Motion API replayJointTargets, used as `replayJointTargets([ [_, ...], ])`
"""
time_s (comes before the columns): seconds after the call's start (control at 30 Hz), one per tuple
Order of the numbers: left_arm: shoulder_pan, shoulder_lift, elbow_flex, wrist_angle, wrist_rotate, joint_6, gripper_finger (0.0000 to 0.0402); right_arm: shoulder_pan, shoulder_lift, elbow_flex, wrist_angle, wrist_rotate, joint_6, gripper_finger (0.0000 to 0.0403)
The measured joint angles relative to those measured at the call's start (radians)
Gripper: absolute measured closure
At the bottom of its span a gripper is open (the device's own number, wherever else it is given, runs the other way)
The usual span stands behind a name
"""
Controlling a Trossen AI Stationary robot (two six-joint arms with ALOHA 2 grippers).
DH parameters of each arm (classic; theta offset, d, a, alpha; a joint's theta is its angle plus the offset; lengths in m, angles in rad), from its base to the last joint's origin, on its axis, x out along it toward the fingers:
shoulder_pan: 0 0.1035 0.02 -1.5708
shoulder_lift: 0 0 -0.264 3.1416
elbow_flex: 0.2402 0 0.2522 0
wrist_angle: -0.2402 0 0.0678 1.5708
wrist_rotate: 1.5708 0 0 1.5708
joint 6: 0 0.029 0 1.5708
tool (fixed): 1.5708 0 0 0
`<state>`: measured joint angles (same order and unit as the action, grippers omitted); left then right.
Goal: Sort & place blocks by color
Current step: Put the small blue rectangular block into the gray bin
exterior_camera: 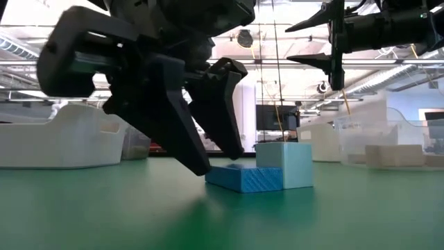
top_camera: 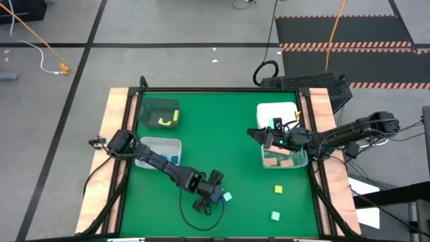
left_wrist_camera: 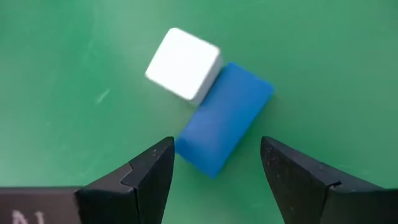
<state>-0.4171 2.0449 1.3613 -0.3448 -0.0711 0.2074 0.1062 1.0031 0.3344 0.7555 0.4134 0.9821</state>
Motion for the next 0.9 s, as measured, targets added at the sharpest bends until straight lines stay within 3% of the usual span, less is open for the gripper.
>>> replayJointTargets([
  [0.9, 0.02, 0.039, -0.001, 0.084, 0.045, 0.077, 0.0164, 0.0, 0.0, -0.001, -0.004, 0.0, 0.0, 0.0179],
])
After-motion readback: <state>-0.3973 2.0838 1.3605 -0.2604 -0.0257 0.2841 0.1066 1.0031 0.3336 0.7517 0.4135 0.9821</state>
